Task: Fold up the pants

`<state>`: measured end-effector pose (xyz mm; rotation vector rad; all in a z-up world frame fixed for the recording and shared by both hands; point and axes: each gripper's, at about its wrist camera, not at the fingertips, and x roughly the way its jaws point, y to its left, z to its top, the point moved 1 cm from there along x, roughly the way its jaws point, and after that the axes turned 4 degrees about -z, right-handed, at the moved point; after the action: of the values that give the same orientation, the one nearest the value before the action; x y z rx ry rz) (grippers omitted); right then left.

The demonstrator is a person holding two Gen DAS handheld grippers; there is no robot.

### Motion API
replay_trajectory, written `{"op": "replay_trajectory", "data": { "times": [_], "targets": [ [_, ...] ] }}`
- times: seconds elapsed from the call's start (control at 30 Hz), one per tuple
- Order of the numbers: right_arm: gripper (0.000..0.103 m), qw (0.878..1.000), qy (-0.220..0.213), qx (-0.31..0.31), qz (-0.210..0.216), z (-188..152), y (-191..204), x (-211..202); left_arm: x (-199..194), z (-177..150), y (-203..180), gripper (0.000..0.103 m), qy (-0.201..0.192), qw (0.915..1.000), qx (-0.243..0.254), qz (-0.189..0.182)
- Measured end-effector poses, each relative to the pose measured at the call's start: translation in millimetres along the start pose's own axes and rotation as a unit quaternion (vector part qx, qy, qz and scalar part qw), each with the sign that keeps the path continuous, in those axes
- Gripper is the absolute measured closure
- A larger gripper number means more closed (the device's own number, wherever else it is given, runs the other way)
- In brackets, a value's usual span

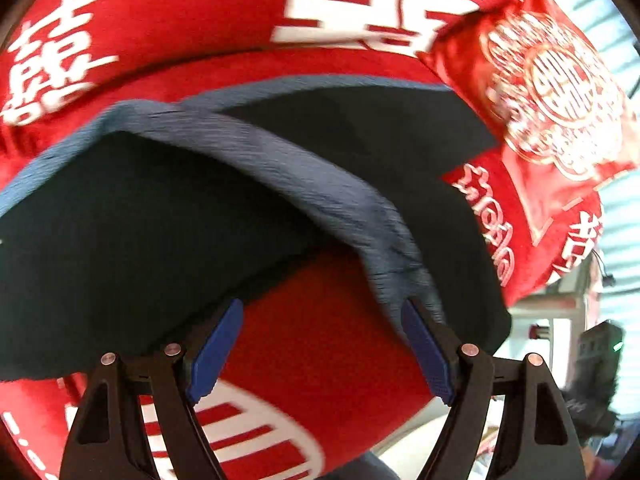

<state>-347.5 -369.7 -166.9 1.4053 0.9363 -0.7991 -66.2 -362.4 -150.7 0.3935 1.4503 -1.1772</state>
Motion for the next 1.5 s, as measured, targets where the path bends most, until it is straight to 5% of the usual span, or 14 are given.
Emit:
{"op": "replay_trajectory", "data": {
  "times": [0.13, 0.33, 0.4, 0.43, 0.47, 0.53, 0.93, 1.03, 1.13, 1.2, 1.27, 1.37, 1.5],
  "targets": [
    [0.040, 0.999, 0.014, 0.027, -0.007, -10, -36, 14, 25, 6, -18, 0.022, 0.016, 0.9999, 0.005, -0.004],
    [0.041, 0.996, 0.047, 0.043, 0.068, -1, -57, 36, 53, 6, -22, 0.022, 0.035, 0.9993, -0.007, 0.009],
    [0.062, 0.991, 0.069, 0.056, 0.099, 4, -59, 42, 57, 4, -21, 0.022, 0.042, 0.9988, -0.024, 0.006],
    [0.083, 0.988, 0.078, 0.058, 0.118, 8, -58, 41, 57, 5, -23, 0.027, 0.040, 0.9988, -0.027, 0.000],
    [0.085, 0.987, 0.082, 0.056, 0.128, 11, -56, 38, 57, 6, -24, 0.046, 0.039, 0.9989, -0.027, -0.005],
    [0.087, 0.986, 0.081, 0.035, 0.142, 24, -44, 20, 58, 10, -29, 0.064, 0.050, 0.9983, -0.027, -0.012],
    [0.087, 0.980, 0.034, -0.079, 0.182, 194, 38, -47, 23, 103, -48, 0.063, -0.029, 0.9993, -0.024, -0.006],
    [0.087, 0.980, 0.031, -0.109, 0.161, 242, 68, -40, 15, 128, -47, 0.050, -0.048, 0.9986, -0.022, 0.006],
    [0.082, 0.985, 0.025, -0.113, 0.127, 286, 92, -29, -2, 142, -38, 0.024, -0.077, 0.9961, -0.030, 0.030],
    [0.065, 0.988, 0.014, -0.126, 0.088, 311, 109, -24, -11, 147, -32, 0.024, -0.093, 0.9941, -0.034, 0.045],
    [0.035, 0.980, -0.026, -0.195, 0.019, 320, 133, -30, -15, 147, -20, 0.024, -0.098, 0.9917, -0.047, 0.070],
    [0.034, 0.965, -0.055, -0.257, 0.013, 309, 151, -37, -9, 136, 5, 0.024, -0.082, 0.9876, -0.076, 0.110],
    [0.035, 0.972, 0.012, -0.235, 0.019, 282, 127, -4, 13, 107, 52, 0.024, -0.040, 0.9750, -0.140, 0.168]
  ]
}}
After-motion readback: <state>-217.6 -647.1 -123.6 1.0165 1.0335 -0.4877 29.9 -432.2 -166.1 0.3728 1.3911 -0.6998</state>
